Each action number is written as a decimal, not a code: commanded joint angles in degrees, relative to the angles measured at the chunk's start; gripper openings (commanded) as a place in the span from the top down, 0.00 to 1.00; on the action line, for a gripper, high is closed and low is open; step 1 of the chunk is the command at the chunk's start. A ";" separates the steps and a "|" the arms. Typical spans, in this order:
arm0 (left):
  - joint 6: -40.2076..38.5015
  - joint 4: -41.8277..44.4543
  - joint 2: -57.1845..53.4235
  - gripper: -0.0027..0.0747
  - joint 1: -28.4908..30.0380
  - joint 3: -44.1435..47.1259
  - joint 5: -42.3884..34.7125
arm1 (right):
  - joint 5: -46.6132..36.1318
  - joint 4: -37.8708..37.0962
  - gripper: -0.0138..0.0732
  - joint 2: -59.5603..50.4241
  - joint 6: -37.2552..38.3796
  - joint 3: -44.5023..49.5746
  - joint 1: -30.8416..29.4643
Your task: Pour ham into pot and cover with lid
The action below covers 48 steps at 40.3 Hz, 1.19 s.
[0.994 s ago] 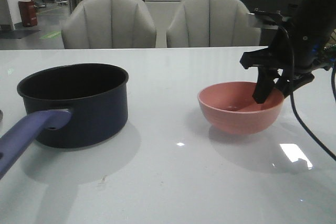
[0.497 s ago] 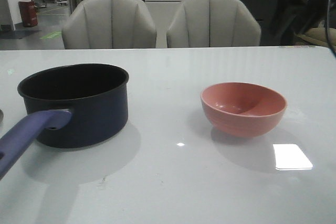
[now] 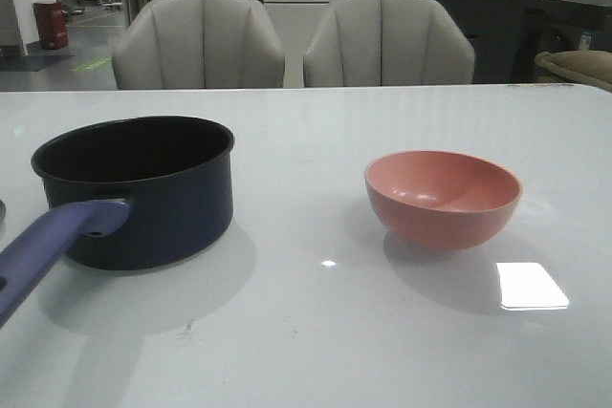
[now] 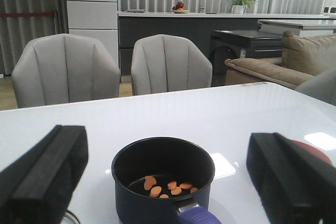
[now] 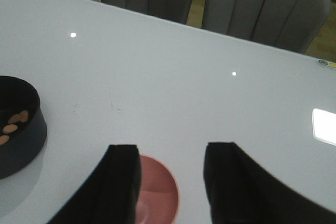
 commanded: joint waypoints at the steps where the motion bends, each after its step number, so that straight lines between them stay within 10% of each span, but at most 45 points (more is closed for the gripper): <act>1: -0.22 -0.16 0.35 0.12 -0.56 -1.50 -4.75 | -7.61 0.03 0.37 -6.94 -0.05 5.77 0.11; 21: -0.22 -0.16 0.35 0.12 -0.56 -1.50 -4.72 | -24.22 3.71 0.37 -38.32 0.00 39.81 0.11; 27: -0.22 -0.16 0.35 0.12 -0.56 -1.50 -4.38 | -23.91 3.71 0.38 -38.85 0.00 42.06 0.11; 34: -0.22 -0.26 0.35 0.12 -0.56 -1.41 -3.05 | -22.71 3.81 0.71 -38.85 0.00 42.06 0.11; 48: -3.02 1.41 3.92 0.11 -0.43 -6.15 -3.27 | -22.78 3.82 0.66 -38.85 -0.05 42.06 0.11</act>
